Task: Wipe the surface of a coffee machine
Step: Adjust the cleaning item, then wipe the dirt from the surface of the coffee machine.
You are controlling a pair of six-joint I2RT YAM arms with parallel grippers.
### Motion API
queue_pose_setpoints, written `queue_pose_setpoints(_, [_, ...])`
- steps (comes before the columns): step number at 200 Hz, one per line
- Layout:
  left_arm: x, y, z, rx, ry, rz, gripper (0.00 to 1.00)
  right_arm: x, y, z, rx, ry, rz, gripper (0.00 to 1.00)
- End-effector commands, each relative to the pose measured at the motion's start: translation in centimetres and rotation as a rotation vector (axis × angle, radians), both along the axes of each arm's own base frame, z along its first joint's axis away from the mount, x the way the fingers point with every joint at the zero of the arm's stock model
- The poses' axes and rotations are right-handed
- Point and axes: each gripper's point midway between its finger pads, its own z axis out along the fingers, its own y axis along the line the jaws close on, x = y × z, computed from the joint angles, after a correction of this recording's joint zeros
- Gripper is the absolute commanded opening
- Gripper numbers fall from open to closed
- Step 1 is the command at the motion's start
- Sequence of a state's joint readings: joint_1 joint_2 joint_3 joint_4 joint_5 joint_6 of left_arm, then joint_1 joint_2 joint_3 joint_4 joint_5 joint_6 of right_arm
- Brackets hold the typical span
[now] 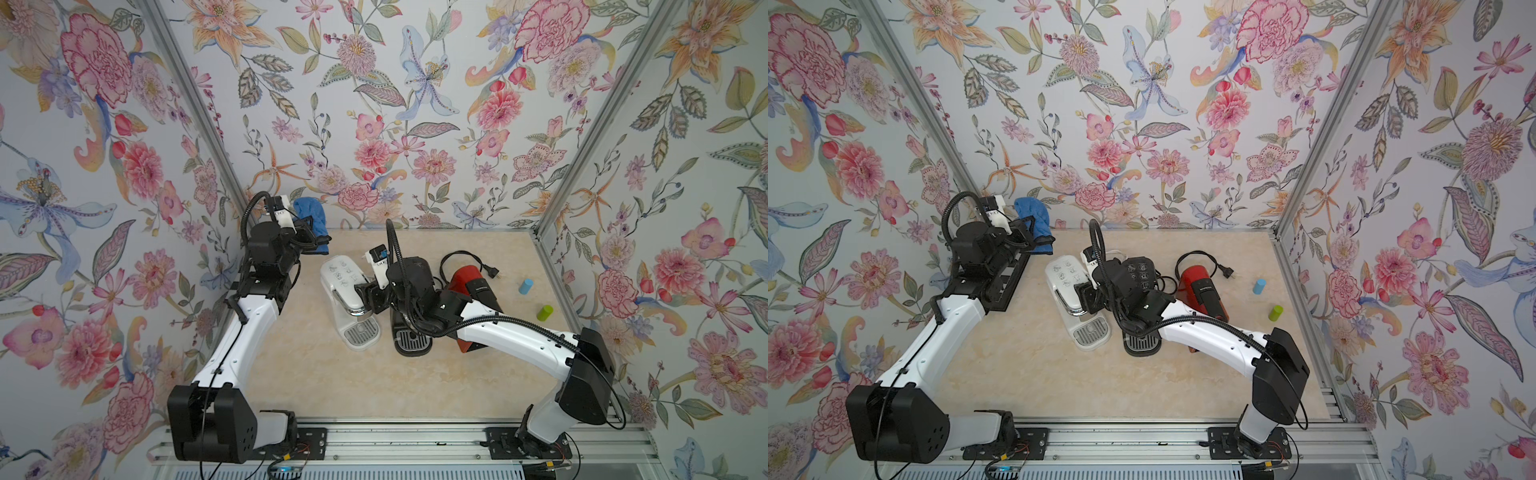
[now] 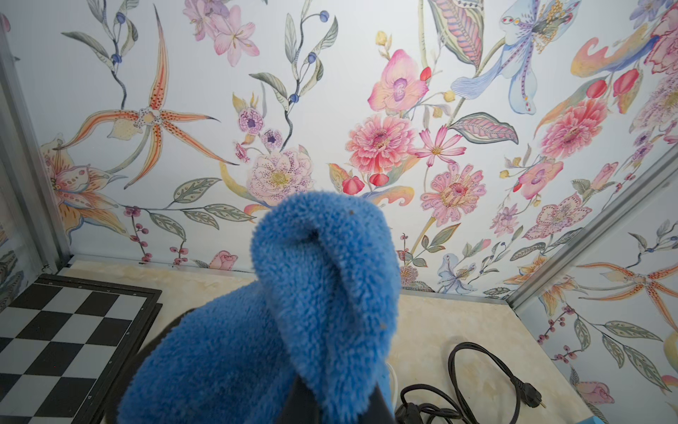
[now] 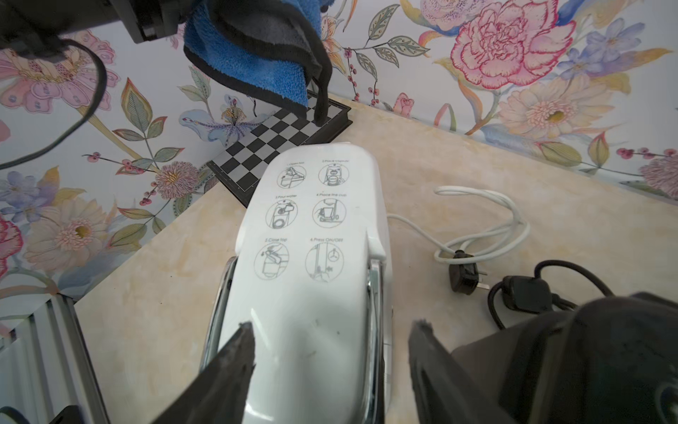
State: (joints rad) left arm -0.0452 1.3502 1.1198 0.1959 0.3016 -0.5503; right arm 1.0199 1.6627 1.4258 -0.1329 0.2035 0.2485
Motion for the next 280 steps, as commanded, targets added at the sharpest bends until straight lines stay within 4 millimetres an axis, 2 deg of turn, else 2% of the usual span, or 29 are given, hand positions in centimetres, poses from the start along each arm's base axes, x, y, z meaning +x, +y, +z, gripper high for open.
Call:
queue_pose_setpoints(1, [0.1, -2.0, -1.2, -0.097, 0.004, -0.142, 0.0, 0.9, -0.5, -0.5, -0.115, -0.054, -0.021, 0.67])
queue_pose_setpoints(43, [-1.6, -3.5, -2.1, -0.174, -0.01, -0.248, 0.0, 1.6, -0.7, -1.8, -0.137, -0.037, -0.031, 0.67])
queue_pose_setpoints(85, [-2.8, -3.8, -4.4, -0.294, 0.041, -0.286, 0.0, 1.9, -0.6, -2.8, -0.159, -0.029, -0.023, 0.66])
queue_pose_setpoints(104, [-2.4, -3.8, -5.6, -0.302, 0.071, -0.29, 0.0, 2.2, -0.4, -3.3, -0.173, -0.029, -0.021, 0.66])
queue_pose_setpoints(127, [-1.7, -4.5, -5.8, -0.362, 0.065, -0.363, 0.0, 2.6, -0.2, -3.8, -0.185, -0.031, -0.023, 0.66])
queue_pose_setpoints(155, [-1.0, -4.7, -7.1, -0.391, 0.086, -0.383, 0.0, 2.7, 0.0, -4.4, -0.192, -0.021, -0.021, 0.66])
queue_pose_setpoints(185, [-0.6, -4.4, -9.2, -0.387, 0.12, -0.355, 0.0, 2.5, 0.2, -5.7, -0.2, 0.008, -0.015, 0.66])
queue_pose_setpoints(247, [-1.7, -3.0, -15.1, -0.341, 0.206, -0.246, 0.0, 2.2, 0.5, -6.2, -0.197, 0.025, -0.004, 0.65])
queue_pose_setpoints(261, [-2.2, -2.9, -15.8, -0.369, 0.183, -0.257, 0.0, 2.1, 0.5, -6.3, -0.197, 0.028, -0.003, 0.65])
queue_pose_setpoints(274, [-2.7, -3.2, -15.4, -0.396, 0.147, -0.282, 0.0, 2.1, 0.5, -6.4, -0.199, 0.031, -0.002, 0.64])
queue_pose_setpoints(275, [-2.5, -3.2, -16.4, -0.401, 0.169, -0.278, 0.0, 2.1, 0.5, -6.5, -0.2, 0.032, -0.002, 0.64])
queue_pose_setpoints(280, [-2.5, -3.2, -17.0, -0.407, 0.178, -0.276, 0.0, 2.0, 0.6, -6.5, -0.2, 0.034, 0.001, 0.64])
